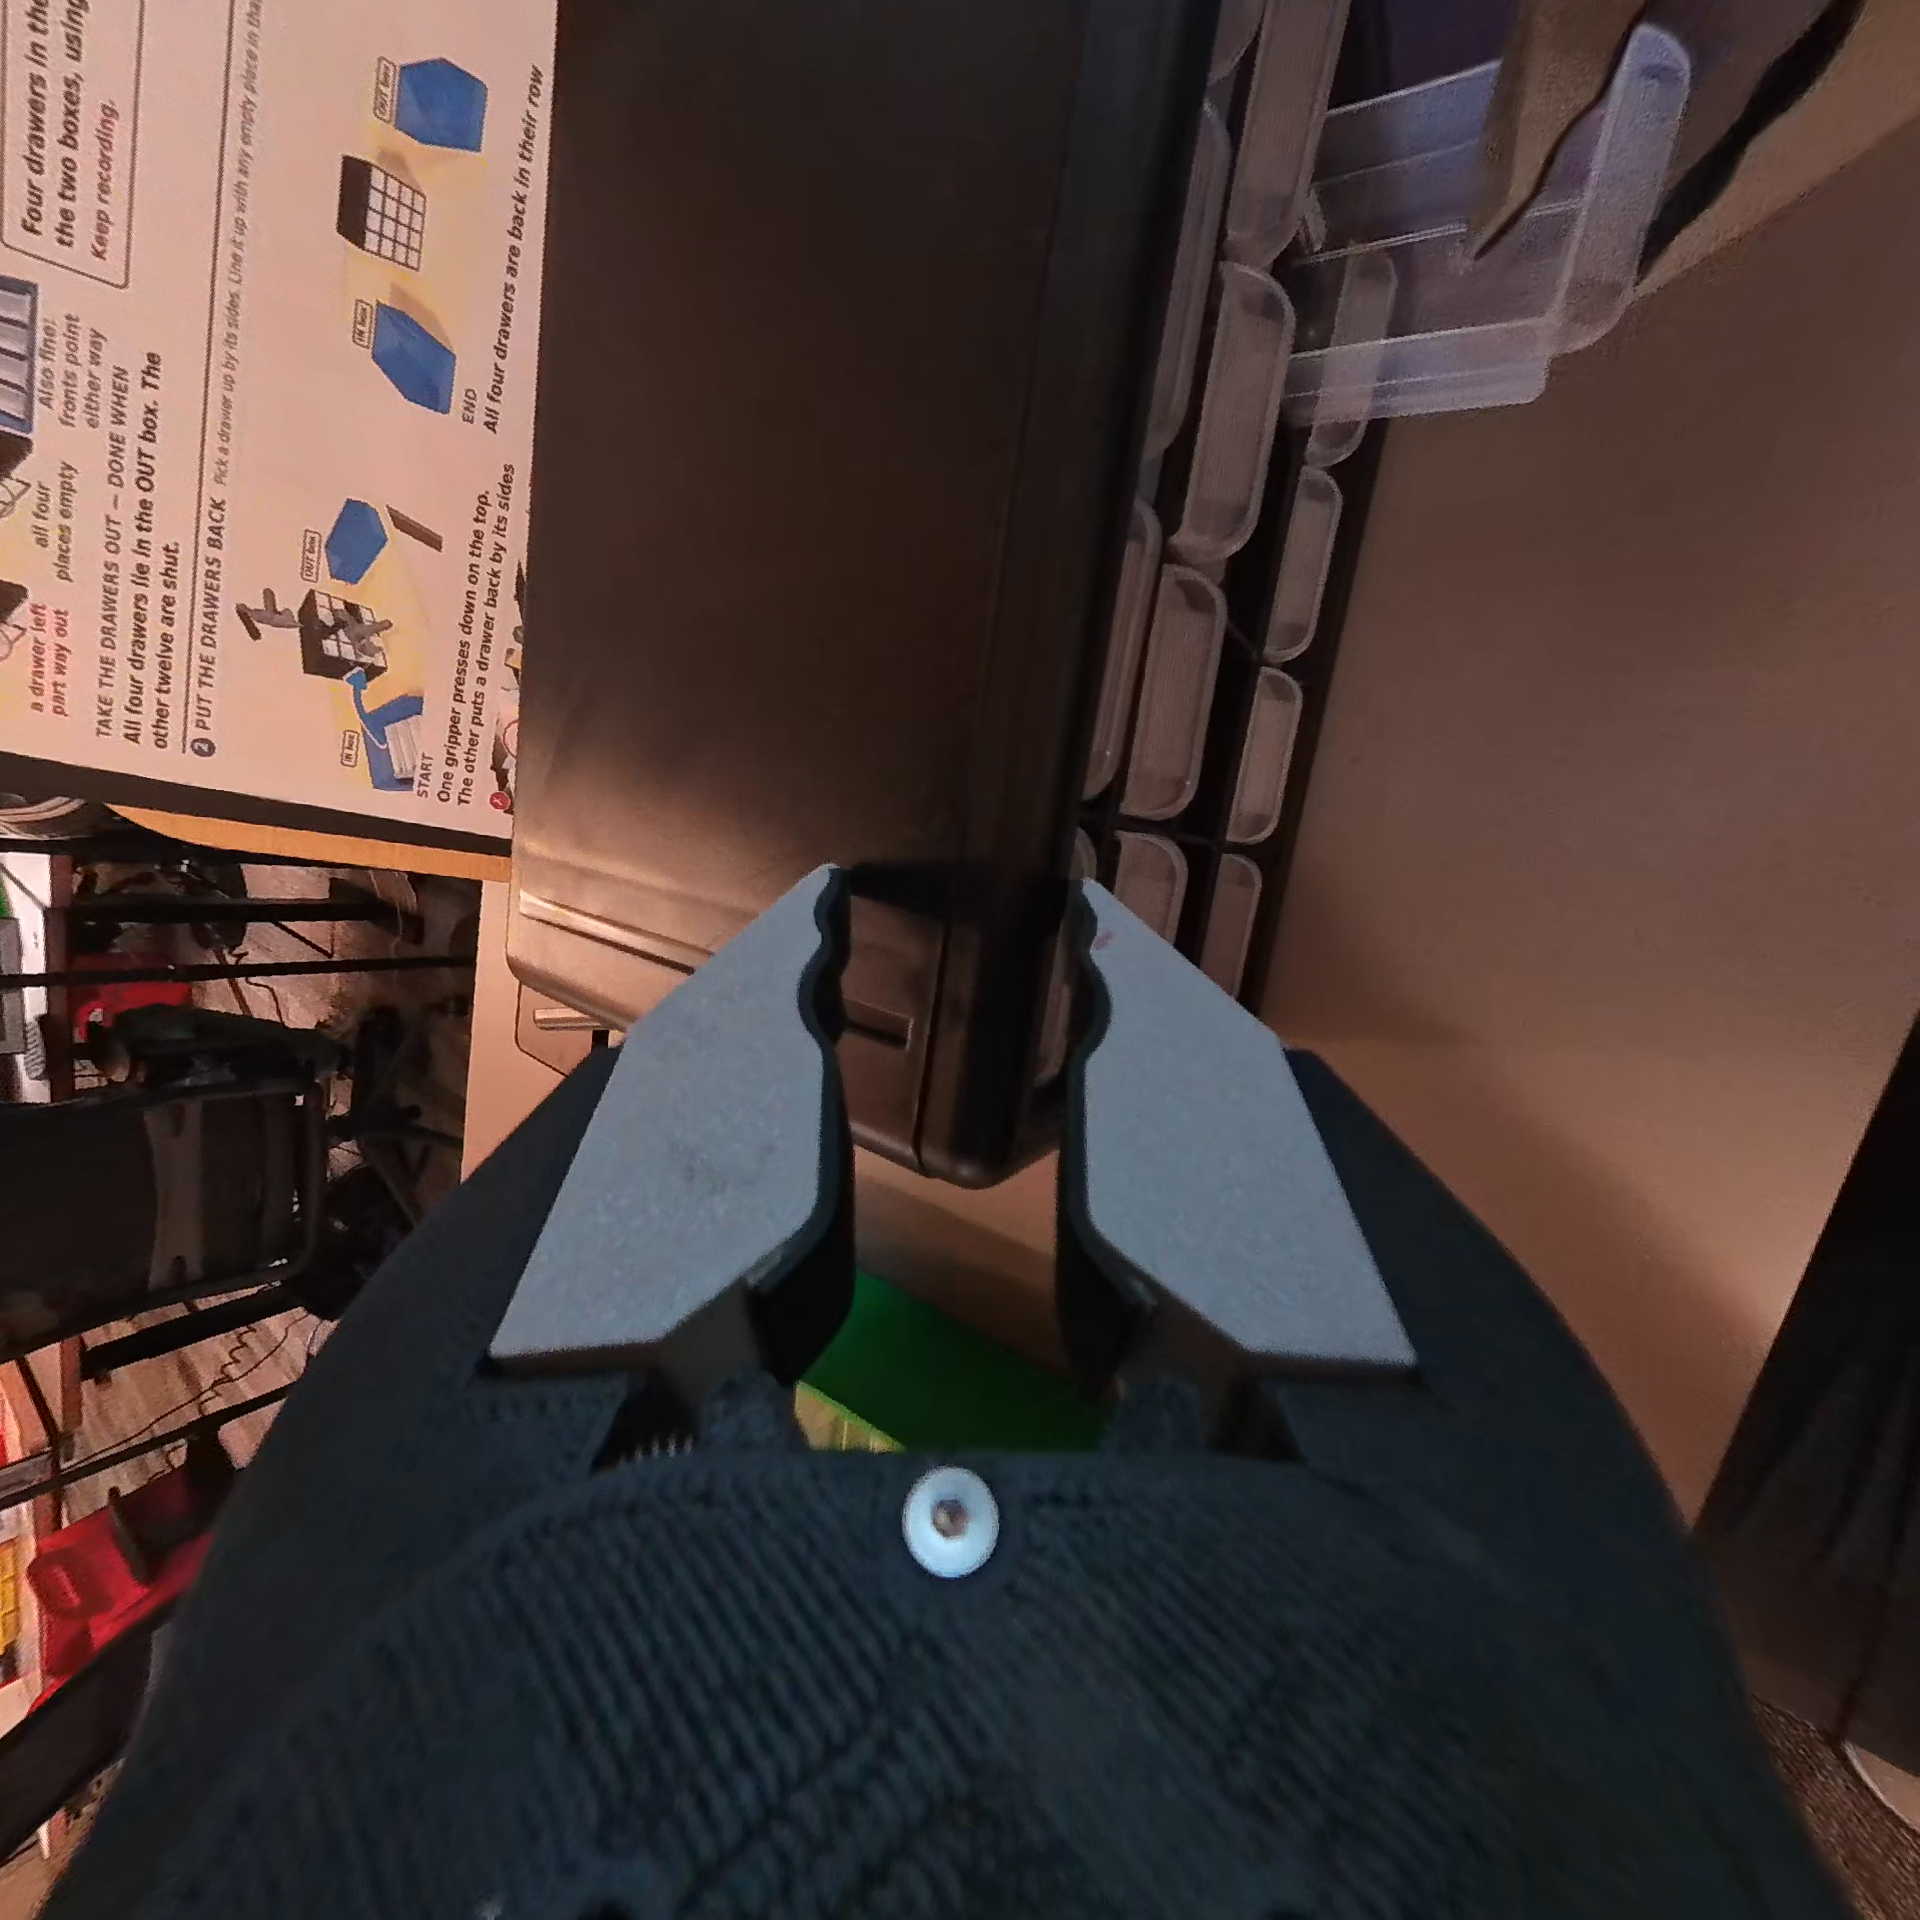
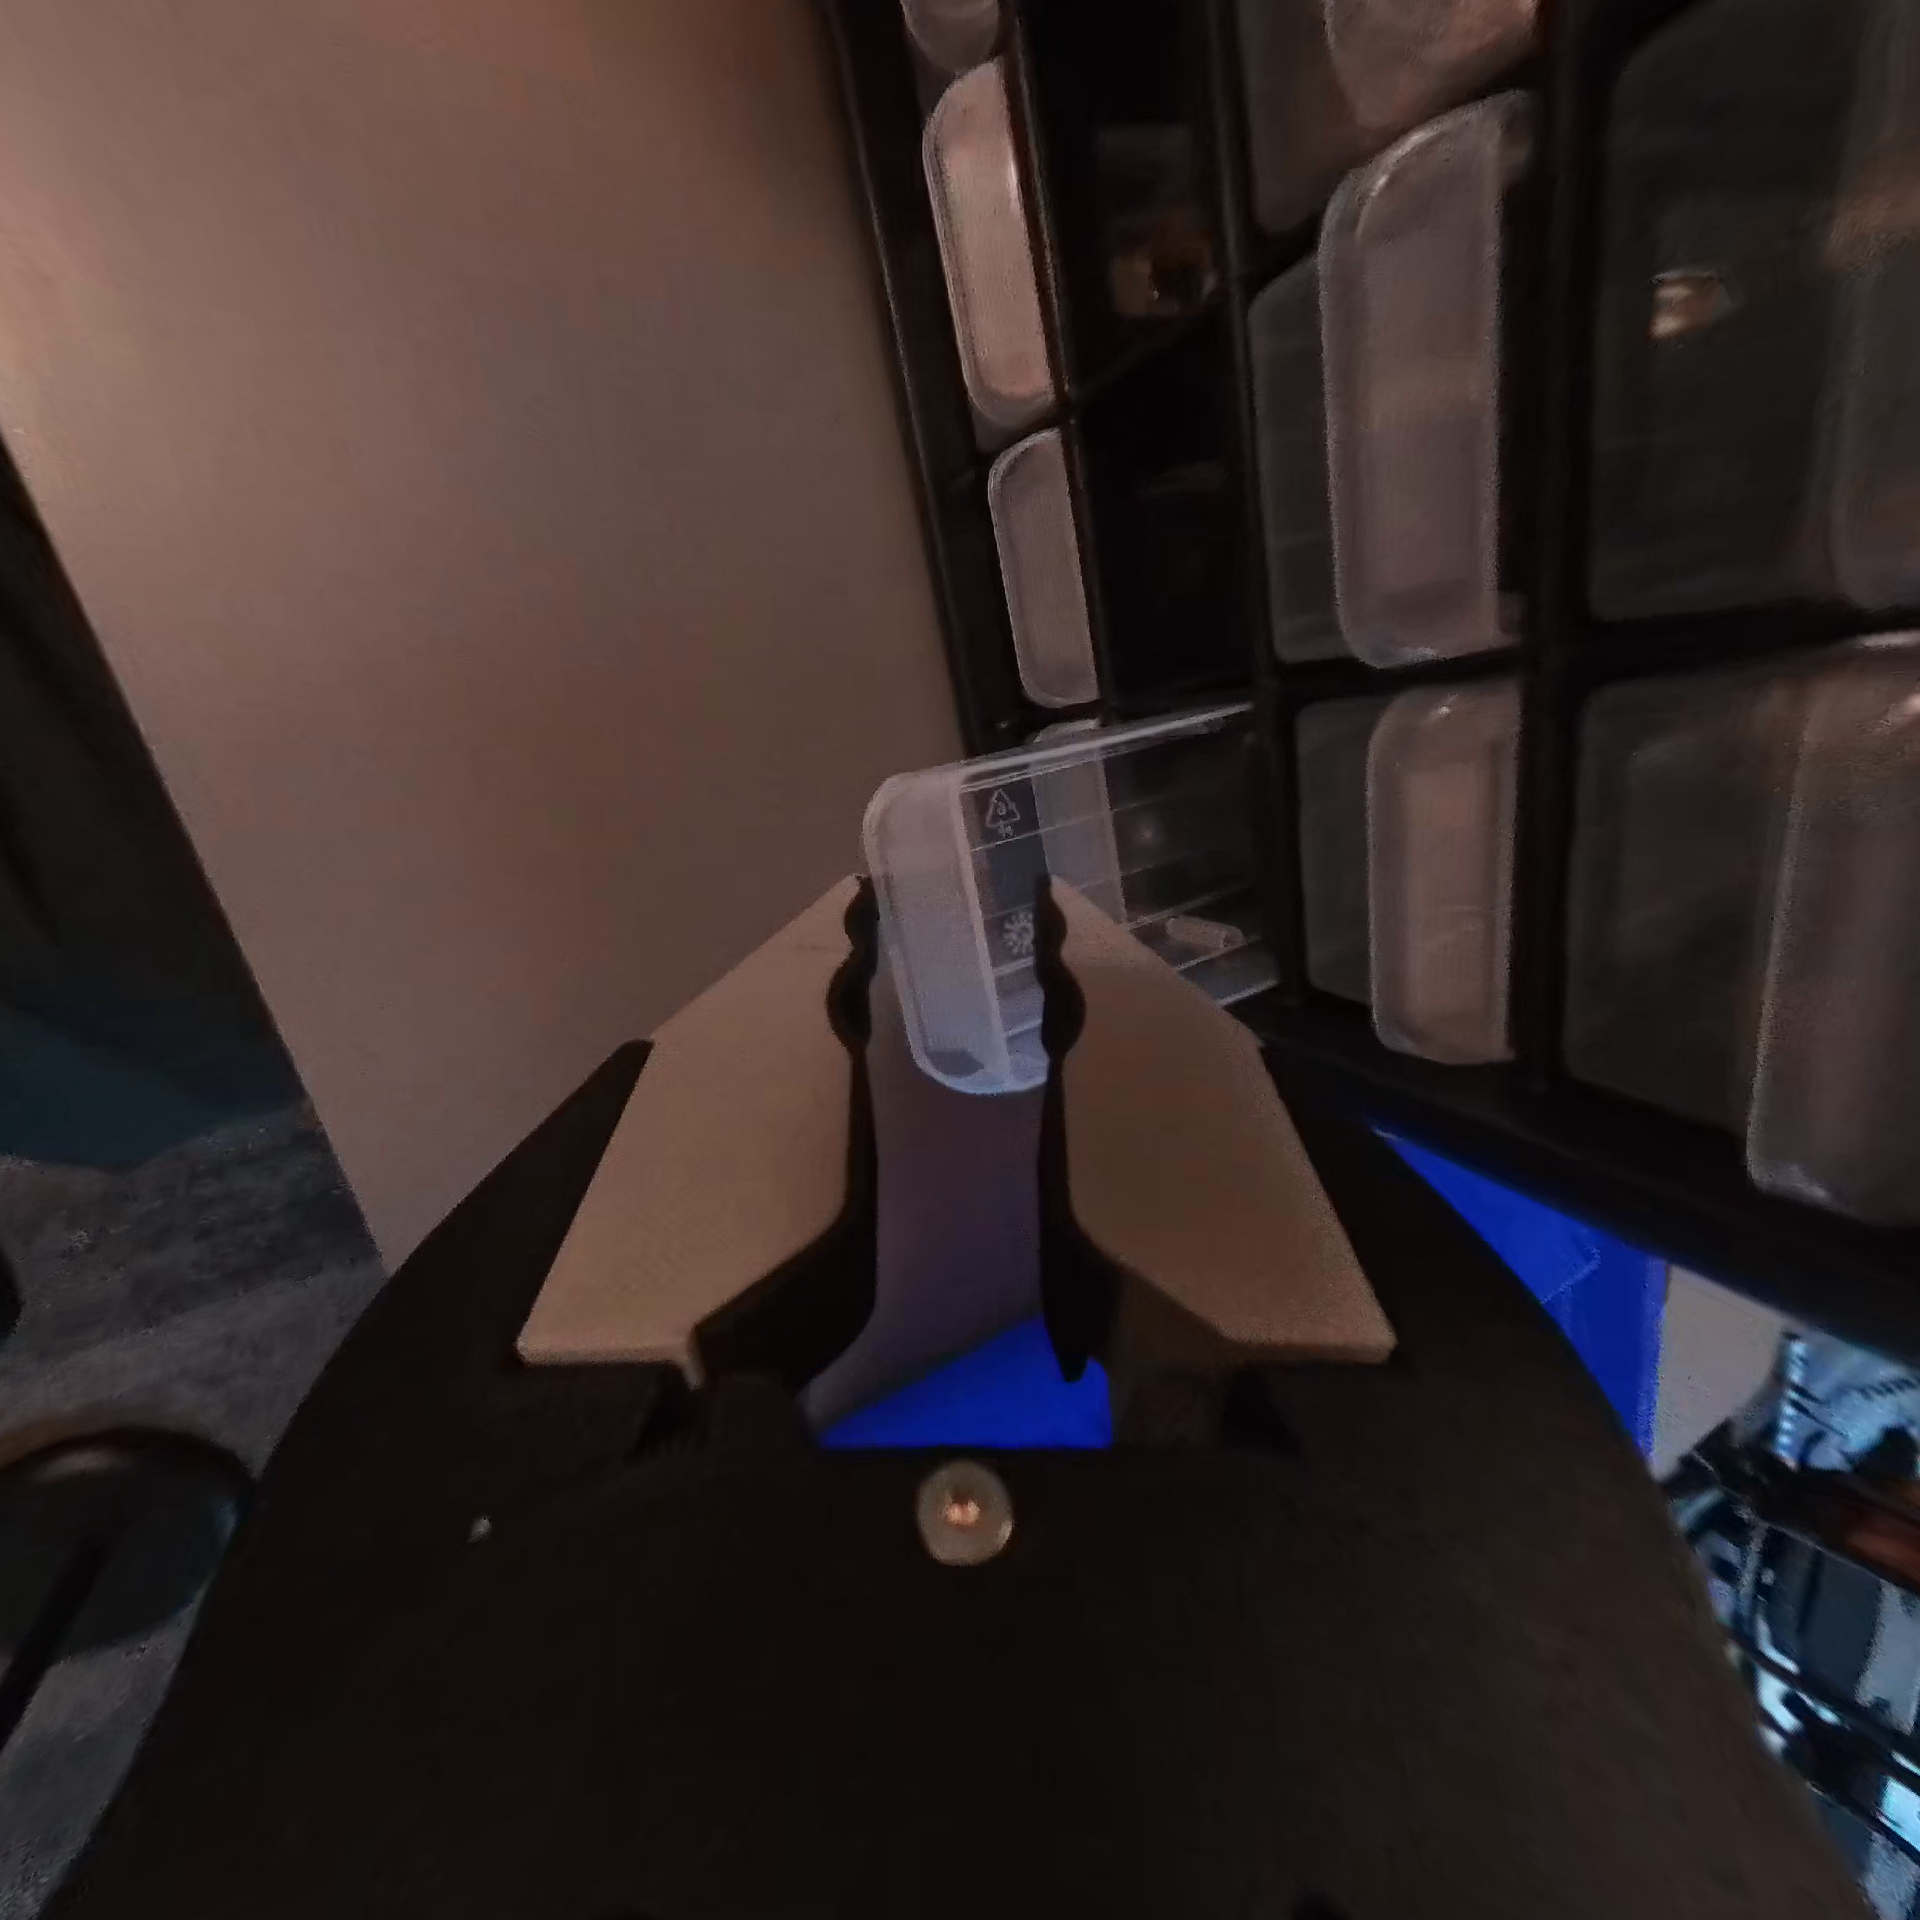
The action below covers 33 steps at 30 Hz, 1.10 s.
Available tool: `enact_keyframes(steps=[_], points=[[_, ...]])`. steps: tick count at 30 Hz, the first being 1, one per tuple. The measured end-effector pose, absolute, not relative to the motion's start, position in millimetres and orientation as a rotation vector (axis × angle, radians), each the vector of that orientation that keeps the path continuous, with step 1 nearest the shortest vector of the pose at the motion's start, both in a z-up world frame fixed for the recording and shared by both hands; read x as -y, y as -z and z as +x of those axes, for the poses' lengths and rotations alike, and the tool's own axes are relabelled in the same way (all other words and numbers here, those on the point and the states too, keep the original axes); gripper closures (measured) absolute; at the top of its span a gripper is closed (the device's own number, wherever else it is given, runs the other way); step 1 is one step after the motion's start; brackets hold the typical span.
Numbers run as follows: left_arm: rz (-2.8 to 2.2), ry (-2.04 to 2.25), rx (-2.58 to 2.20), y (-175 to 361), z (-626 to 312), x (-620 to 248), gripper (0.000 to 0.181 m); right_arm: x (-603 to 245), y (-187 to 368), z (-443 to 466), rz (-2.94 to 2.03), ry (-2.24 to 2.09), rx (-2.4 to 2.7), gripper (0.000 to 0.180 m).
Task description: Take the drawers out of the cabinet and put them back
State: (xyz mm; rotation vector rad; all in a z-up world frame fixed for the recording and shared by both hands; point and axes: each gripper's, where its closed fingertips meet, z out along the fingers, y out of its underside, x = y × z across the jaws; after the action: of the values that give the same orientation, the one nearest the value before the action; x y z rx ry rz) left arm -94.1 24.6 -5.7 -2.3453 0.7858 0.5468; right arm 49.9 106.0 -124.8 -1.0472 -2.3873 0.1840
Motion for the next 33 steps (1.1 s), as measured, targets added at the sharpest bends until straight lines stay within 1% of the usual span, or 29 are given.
enact_keyframes(steps=[1, 2, 5, 8, 9, 12, 16, 18, 21, 24, 26, 28, 30, 33], points=[[-2.349, -0.549, -0.786, 6, -94, -25, 0.141, -106, 122, 53, -1.058, -0.203, 2.381, 0.151], [-2.352, -0.553, -0.787, 6, -94, -25, 0.141, -106, 118, 58, -1.070, -0.219, 2.377, 0.146], [-2.352, -0.554, -0.786, 6, -94, -25, 0.141, -95, 101, 73, -1.060, -0.344, 2.342, 0.162], [-2.343, -0.545, -0.779, 6, -94, -25, 0.141, -50, 96, 100, -0.967, -0.647, 2.485, 0.177], [-2.341, -0.544, -0.776, 6, -94, -25, 0.141, -37, 99, 109, -0.922, -0.716, 2.550, 0.180], [-2.339, -0.547, -0.771, 6, -94, -24, 0.142, -40, 116, 104, -0.946, -0.674, 2.585, 0.180], [-2.347, -0.557, -0.764, 5, -94, -24, 0.141, -104, 148, 58, -1.326, -0.386, 2.387, 0.180], [-2.347, -0.567, -0.759, 5, -94, -24, 0.142, -124, 154, 42, -1.419, -0.306, 2.271, 0.180], [-2.334, -0.590, -0.760, 5, -94, -24, 0.144, -95, 137, 26, -1.312, -0.533, 2.197, 0.180], [-2.293, -0.599, -0.711, 5, -90, -28, 0.144, -63, 119, 29, -1.230, -0.712, 2.157, 0.180], [-2.247, -0.623, -0.665, 5, -89, -28, 0.141, -47, 108, 34, -1.164, -0.772, 2.125, 0.180], [-2.209, -0.649, -0.626, 8, -87, -20, 0.133, -33, 100, 41, -1.113, -0.816, 2.107, 0.180], [-2.127, -0.643, -0.555, 5, -79, -5, 0.132, -22, 94, 51, -1.082, -0.847, 2.089, 0.180], [-1.907, -0.565, -0.435, 2, -56, 32, 0.143, -25, 87, 66, -1.082, -0.745, 2.068, 0.180]])
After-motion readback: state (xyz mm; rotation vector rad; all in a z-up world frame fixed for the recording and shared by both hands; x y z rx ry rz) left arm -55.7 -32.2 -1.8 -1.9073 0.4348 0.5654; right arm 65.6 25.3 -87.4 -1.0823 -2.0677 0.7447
